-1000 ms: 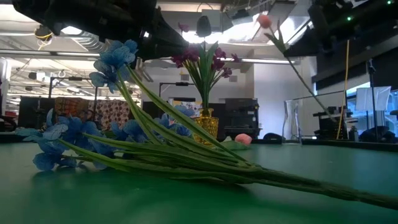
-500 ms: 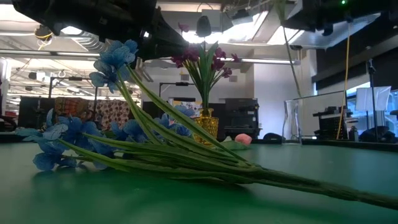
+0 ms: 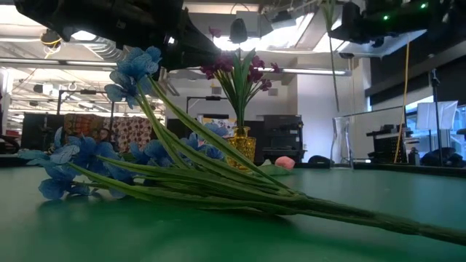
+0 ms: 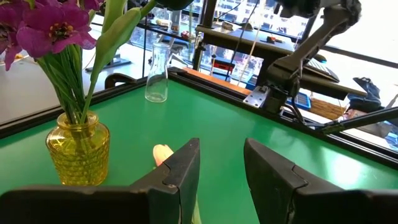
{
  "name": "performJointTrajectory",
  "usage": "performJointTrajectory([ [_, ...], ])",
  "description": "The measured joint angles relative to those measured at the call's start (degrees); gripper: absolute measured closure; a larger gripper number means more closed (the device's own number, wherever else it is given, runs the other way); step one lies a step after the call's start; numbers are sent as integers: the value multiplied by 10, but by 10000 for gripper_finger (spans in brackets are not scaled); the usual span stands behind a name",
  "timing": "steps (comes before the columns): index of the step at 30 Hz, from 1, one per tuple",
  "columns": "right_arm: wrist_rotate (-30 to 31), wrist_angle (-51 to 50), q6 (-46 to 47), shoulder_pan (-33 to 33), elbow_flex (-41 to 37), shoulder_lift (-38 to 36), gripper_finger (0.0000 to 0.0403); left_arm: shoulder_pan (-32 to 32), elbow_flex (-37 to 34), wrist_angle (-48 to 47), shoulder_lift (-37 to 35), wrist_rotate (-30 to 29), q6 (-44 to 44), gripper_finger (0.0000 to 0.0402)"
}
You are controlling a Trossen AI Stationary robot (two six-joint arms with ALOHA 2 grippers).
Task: Sort flowers into vase by color
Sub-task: Put the right pink flower into the transparent vase
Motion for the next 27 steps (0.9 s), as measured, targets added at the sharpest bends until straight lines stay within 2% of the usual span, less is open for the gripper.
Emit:
performJointTrajectory([
  [4,-56,18,-11,-78,0,2,402,0,0,0,0,0,0,281],
  [14,-127,48,4,-239,0,14,402,8,0,2,0,0,0,281],
  [20,-191,63,47,-294,0,70,402,17,0,4,0,0,0,281],
  [27,-216,103,72,-312,0,149,402,17,0,4,0,0,0,281],
])
